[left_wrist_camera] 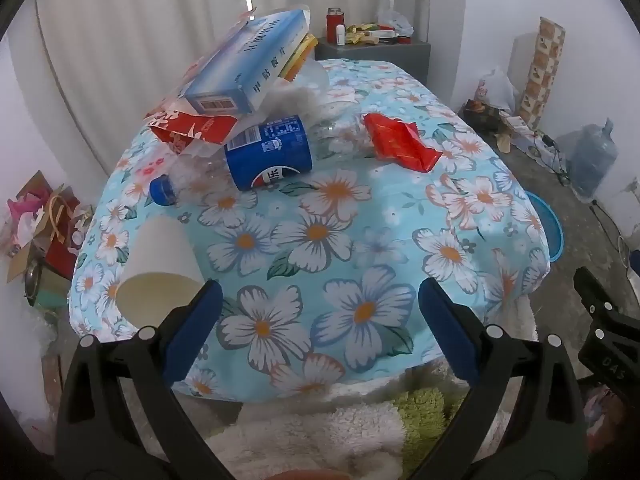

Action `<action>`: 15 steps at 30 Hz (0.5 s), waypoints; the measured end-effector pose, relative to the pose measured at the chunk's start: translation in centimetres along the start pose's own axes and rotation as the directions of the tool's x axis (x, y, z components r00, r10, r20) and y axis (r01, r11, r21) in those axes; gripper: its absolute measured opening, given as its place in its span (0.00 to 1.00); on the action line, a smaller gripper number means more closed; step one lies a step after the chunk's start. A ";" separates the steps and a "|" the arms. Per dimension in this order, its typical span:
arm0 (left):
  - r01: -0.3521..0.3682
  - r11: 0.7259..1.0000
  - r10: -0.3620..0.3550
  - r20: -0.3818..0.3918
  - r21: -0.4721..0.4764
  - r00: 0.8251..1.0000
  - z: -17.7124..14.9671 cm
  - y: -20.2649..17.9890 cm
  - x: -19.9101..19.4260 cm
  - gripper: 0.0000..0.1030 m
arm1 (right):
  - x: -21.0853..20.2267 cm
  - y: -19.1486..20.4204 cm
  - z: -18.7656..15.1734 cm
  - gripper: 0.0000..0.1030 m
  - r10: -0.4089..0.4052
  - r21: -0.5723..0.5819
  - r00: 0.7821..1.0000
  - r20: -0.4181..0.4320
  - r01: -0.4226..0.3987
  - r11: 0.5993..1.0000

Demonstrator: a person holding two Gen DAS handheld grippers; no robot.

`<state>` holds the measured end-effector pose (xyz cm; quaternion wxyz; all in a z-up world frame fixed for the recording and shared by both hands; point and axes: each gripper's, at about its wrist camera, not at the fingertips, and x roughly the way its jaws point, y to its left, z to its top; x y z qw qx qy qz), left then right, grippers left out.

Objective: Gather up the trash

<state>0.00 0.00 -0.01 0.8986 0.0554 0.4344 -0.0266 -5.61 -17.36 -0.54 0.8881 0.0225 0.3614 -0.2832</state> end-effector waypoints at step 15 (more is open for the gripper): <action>-0.003 1.000 0.003 0.001 0.001 1.000 0.0 0.0 0.0 0.91 | -0.1 0.1 0.1 0.94 0.006 0.002 1.000 -0.004 -0.006 1.000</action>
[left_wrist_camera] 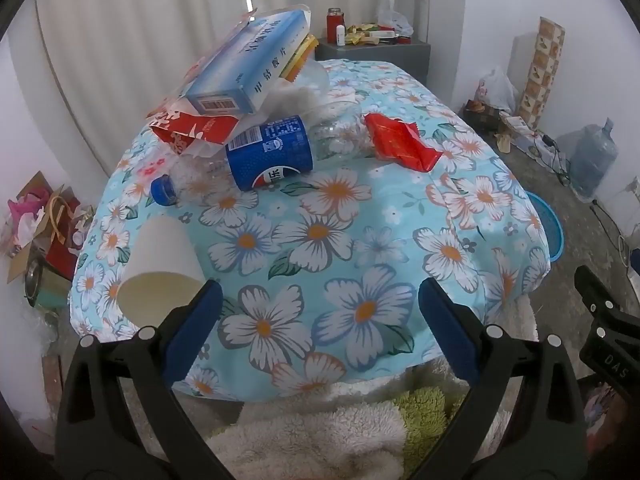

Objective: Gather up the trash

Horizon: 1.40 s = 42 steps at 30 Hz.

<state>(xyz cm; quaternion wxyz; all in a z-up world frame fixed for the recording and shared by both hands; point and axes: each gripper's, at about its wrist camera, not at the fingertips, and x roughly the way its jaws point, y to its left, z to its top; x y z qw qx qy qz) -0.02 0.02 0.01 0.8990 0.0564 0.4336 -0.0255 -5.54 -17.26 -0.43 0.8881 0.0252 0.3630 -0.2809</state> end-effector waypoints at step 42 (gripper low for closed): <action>-0.003 1.000 0.003 -0.001 0.003 1.000 0.0 0.0 0.0 0.91 | 0.1 0.4 -0.1 0.94 0.001 0.000 1.000 -0.003 -0.001 1.000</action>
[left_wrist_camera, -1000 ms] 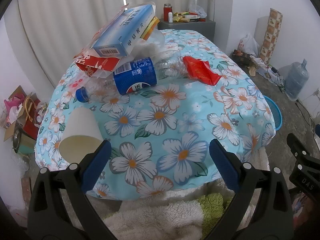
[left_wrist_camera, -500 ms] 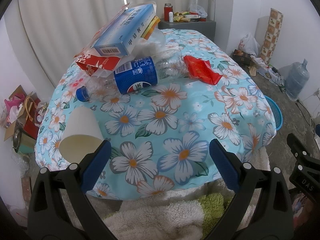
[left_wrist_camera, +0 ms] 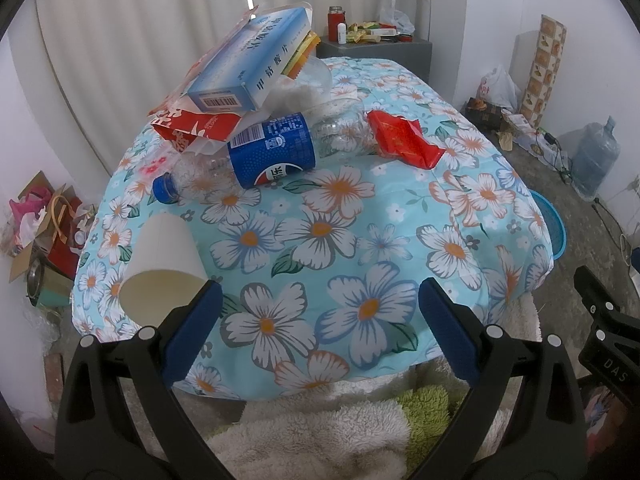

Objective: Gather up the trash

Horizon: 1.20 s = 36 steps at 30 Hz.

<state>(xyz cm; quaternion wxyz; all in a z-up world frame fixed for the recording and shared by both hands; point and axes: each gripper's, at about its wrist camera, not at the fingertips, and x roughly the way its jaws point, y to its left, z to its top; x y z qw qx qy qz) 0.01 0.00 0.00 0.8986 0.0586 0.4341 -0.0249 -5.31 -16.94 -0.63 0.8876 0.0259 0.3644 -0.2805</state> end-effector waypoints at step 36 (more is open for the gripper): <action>-0.004 1.000 0.004 0.000 0.002 1.000 -0.2 0.6 0.0 0.91 | 0.1 0.0 -0.1 0.94 0.000 0.001 1.000 -0.003 0.000 1.000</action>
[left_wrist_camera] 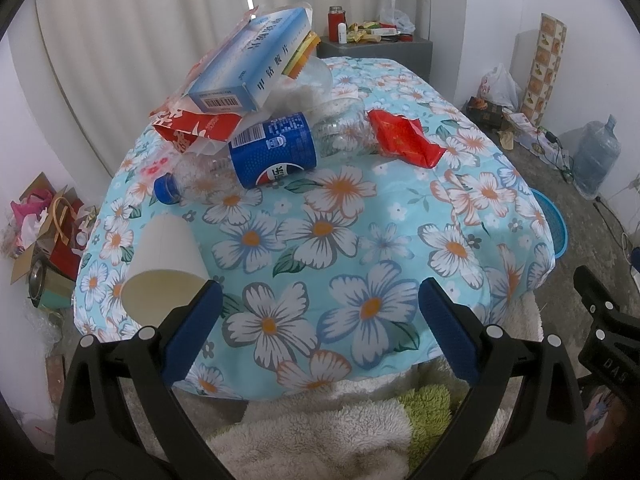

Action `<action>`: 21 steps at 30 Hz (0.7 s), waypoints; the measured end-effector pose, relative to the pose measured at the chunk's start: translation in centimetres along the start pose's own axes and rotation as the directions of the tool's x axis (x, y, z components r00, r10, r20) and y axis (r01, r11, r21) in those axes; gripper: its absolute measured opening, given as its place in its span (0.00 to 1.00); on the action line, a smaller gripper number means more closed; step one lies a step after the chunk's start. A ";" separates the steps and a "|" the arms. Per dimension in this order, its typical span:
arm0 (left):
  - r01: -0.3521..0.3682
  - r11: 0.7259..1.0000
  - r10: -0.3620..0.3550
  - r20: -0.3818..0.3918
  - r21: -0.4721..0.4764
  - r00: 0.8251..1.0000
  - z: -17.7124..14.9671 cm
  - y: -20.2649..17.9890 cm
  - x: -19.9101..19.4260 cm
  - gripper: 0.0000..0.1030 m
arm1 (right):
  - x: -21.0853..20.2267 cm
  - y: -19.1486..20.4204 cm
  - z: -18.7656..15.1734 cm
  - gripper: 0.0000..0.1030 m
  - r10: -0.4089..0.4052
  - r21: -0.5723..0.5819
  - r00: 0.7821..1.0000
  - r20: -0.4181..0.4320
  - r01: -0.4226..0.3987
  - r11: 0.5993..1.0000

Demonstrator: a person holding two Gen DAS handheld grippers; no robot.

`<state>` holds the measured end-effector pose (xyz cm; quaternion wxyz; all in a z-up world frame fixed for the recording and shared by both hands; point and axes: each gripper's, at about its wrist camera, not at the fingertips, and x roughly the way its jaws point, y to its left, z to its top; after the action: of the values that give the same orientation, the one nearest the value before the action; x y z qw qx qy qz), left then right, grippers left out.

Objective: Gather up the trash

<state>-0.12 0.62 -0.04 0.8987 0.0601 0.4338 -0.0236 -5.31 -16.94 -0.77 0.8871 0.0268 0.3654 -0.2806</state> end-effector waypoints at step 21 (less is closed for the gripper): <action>-0.037 0.999 0.035 0.101 0.025 0.994 0.3 4.1 -1.4 0.91 | 0.6 0.6 0.8 0.94 0.044 -0.017 0.998 0.052 -0.043 0.999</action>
<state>-0.36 4.59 1.63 0.9188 0.0787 0.3865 -0.0161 -4.19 -16.91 -0.69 0.9025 0.0203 0.3435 -0.2591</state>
